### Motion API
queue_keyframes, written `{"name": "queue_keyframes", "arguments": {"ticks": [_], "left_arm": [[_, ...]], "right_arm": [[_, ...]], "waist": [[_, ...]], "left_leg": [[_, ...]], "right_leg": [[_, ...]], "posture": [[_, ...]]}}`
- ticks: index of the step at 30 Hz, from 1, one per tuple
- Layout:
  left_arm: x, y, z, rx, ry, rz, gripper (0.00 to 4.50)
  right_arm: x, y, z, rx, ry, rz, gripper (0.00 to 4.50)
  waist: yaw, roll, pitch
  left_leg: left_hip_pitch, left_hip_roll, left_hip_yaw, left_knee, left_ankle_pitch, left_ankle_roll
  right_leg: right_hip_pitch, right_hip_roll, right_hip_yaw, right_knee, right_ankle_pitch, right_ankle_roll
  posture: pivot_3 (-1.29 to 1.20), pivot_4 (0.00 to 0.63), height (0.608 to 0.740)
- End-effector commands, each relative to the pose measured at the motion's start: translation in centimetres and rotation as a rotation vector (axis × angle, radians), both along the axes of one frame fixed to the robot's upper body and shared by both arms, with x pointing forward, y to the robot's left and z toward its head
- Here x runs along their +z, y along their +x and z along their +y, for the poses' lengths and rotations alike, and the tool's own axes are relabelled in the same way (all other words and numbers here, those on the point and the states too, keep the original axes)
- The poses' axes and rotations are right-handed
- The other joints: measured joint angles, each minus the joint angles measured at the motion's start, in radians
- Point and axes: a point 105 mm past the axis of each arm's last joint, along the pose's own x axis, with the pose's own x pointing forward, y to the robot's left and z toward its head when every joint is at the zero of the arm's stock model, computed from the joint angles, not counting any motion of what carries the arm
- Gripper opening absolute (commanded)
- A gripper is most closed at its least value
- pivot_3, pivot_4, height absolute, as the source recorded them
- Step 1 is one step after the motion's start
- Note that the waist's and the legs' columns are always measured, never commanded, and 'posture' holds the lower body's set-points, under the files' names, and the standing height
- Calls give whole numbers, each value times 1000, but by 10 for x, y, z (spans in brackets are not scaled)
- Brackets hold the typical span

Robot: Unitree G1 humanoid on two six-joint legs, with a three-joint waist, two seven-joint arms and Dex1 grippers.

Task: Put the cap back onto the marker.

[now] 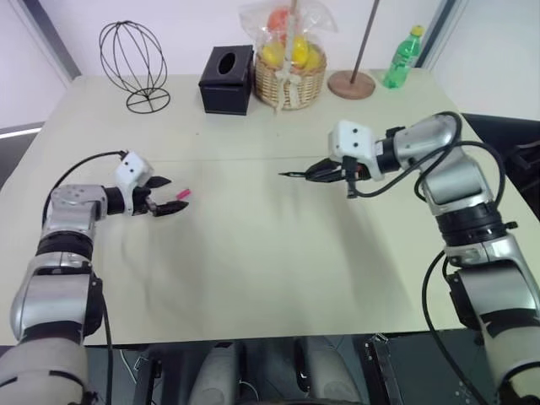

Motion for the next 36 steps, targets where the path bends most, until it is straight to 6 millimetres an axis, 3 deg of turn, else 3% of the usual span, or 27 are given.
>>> {"name": "queue_keyframes", "arguments": {"ticks": [1, 13, 16, 23, 31, 36], "left_arm": [[7, 7, -2, 11, 16, -50, 4495], [-1, 12, -7, 52, -5, -58, 4495], [-2, 12, -9, 53, -10, -57, 3690], [-7, 12, -18, 30, -18, -46, 33], [2, 14, -15, 27, -11, -74, 33], [39, 19, -27, -68, -10, -170, 33]], "right_arm": [[18, -8, 1, 18, 30, -52, 21], [20, -13, -1, 4, 32, -56, 21], [19, -12, -2, -2, 34, -58, 0], [19, -12, -2, -12, 41, -57, 0], [17, -10, -7, -30, 39, -50, 0], [17, -6, -12, -41, 22, -49, 0]], "waist": [[1, 0, 0], [11, 0, 0], [11, 0, 0], [13, 0, 0], [18, 0, 0], [24, -1, 0]], "left_leg": [[0, 0, 0, 0, 0, 0], [0, 0, 0, 1, 0, 0], [0, 0, 0, 1, 0, 0], [0, 0, 0, 1, 0, 0], [0, 0, 0, 1, 0, 0], [0, 0, 0, 1, 0, 0]], "right_leg": [[0, 0, 0, 0, 0, 0], [0, -1, 0, 0, 0, 0], [0, -1, 0, 0, 0, 0], [0, -1, 0, 1, 0, 0], [0, -1, 0, 1, 0, 0], [0, 0, 0, 0, 0, 0]], "posture": [[0, 150, 740], [0, 150, 740], [0, 150, 740], [0, 150, 740], [0, 150, 740], [0, 150, 740]]}}
